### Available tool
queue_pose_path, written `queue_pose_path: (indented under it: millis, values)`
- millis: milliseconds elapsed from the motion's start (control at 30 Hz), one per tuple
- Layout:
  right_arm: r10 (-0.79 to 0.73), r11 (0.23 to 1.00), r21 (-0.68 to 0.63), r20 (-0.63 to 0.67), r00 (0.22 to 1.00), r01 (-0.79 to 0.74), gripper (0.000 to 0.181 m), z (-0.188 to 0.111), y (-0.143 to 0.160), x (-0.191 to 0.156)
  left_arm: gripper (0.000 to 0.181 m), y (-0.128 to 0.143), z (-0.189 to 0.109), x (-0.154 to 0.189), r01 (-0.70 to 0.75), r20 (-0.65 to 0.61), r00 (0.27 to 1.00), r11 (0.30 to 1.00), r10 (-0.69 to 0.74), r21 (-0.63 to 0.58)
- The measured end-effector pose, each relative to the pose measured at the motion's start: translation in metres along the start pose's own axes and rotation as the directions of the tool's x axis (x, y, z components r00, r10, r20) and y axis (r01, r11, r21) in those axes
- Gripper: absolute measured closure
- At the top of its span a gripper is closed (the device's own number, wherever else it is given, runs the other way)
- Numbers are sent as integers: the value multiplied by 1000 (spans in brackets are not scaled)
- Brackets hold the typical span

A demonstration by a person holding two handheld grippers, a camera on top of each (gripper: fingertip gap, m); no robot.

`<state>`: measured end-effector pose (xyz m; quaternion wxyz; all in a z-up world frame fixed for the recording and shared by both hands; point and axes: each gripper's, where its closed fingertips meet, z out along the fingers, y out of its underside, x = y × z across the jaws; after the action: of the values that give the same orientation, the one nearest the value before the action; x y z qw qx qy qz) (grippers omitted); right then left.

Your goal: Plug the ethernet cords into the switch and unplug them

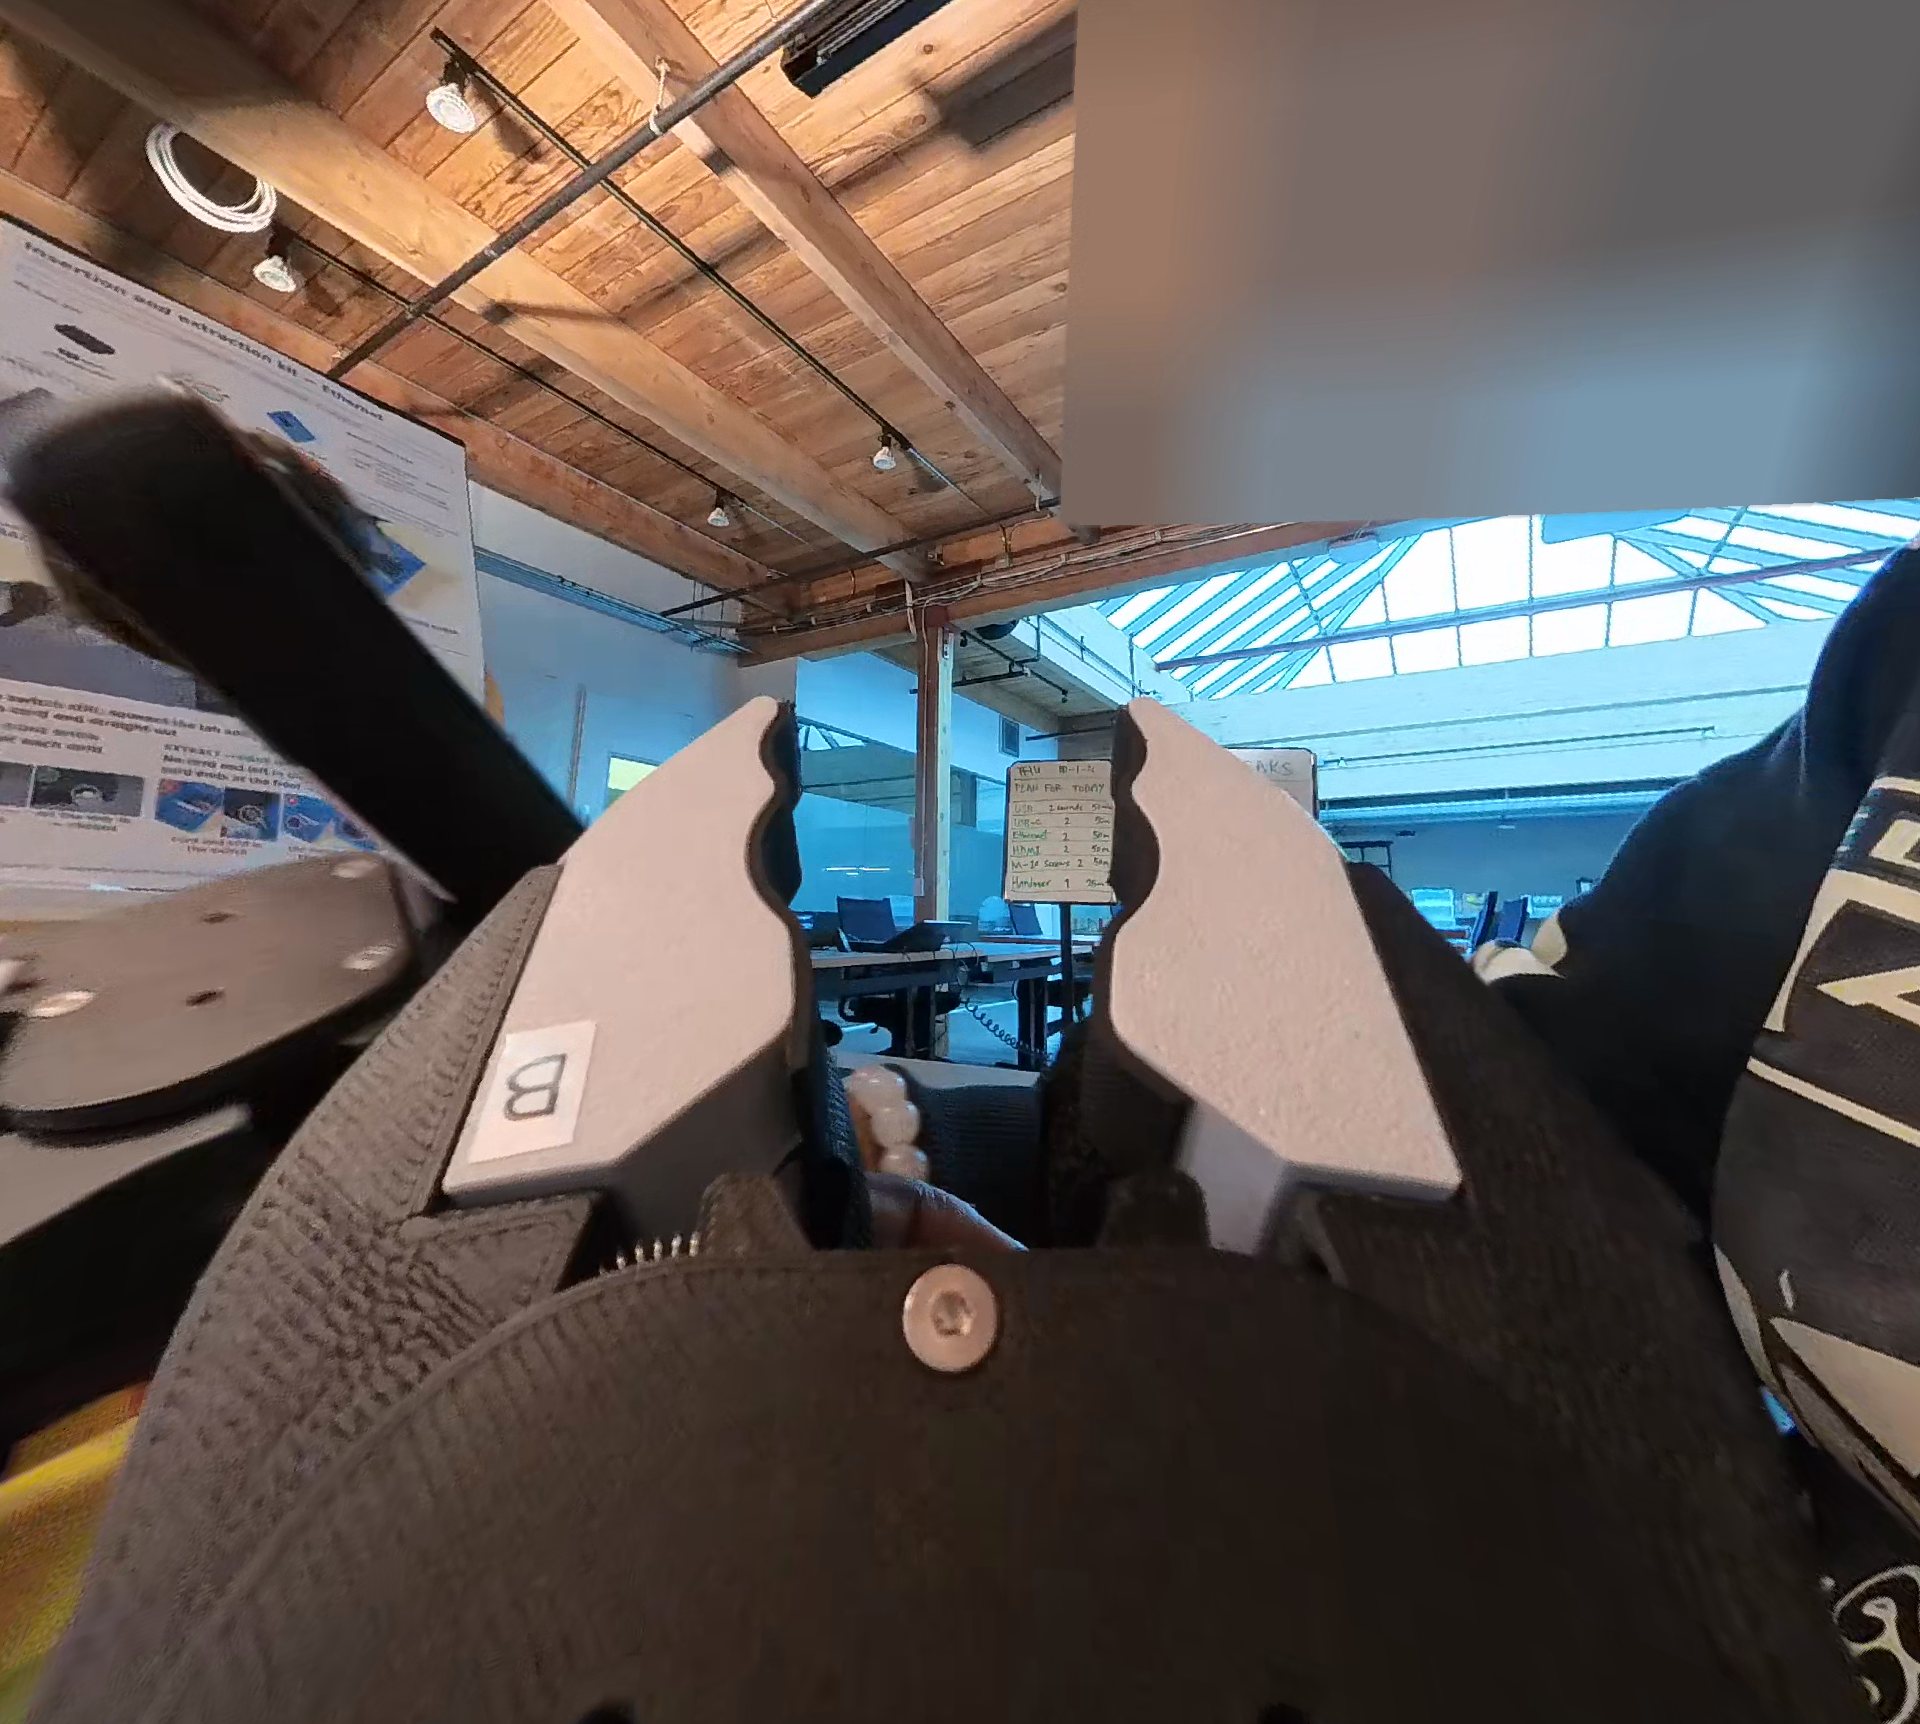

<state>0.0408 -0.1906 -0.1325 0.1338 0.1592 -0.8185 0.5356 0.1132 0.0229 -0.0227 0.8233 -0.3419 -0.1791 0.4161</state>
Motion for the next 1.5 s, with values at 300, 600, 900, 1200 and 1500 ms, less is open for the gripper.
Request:
queue_pose_path:
  millis: [300,600,900,1200,1500]
  values:
    - [-33,998,61,108,994,27,139,19,-12,-5,124,1,0,0,6,-1,1000,1000,-6,-2]
    - [-111,989,115,195,974,90,139,16,-10,-3,124,2,0,0,12,-2,1000,1000,-12,-7]
    - [-49,940,338,-14,999,51,122,-26,-41,21,125,-34,-10,-23,1,120,993,1000,-3,18]
    - [230,842,482,85,969,-242,123,-70,-70,-17,112,-180,-149,-154,-370,610,506,792,610,-485]
    - [246,954,151,104,964,-260,127,-18,-29,-67,103,-136,-273,-220,90,687,365,710,629,-698]
